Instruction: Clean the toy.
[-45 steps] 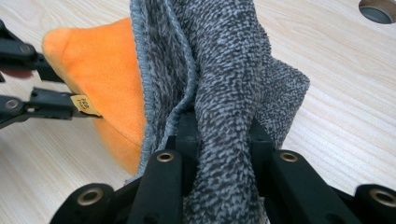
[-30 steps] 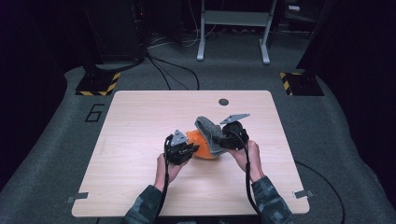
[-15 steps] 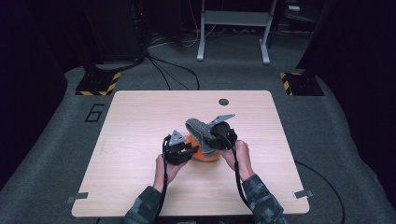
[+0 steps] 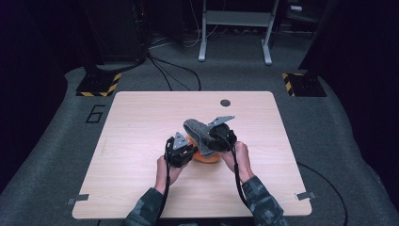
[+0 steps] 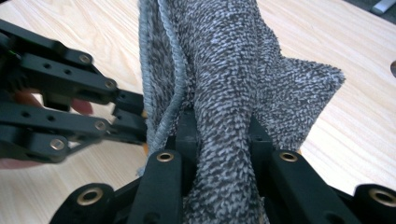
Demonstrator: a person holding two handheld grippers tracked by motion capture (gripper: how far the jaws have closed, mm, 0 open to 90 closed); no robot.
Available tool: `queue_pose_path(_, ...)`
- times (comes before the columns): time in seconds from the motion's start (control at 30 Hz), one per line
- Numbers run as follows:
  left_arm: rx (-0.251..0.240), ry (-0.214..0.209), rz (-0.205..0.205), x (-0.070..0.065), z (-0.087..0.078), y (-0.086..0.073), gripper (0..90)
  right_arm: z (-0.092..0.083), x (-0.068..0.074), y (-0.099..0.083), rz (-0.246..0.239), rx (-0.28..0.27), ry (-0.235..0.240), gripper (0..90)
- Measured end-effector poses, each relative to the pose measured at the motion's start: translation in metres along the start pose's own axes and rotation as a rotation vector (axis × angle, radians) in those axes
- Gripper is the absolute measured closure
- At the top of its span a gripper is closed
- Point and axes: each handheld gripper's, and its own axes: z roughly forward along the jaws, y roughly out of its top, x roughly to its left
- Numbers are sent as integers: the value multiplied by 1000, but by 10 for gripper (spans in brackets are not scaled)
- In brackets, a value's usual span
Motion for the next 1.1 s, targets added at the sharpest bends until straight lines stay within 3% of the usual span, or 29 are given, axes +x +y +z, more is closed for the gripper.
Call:
queue_pose_path(0.67,1,-13,-9,3,1,0,806,-7,-24,-23,60,16,-23,736)
queue_pose_path(1.1,-6,-22,-24,6,1,-2,805,-5,-40,-41,125,37,-34,735)
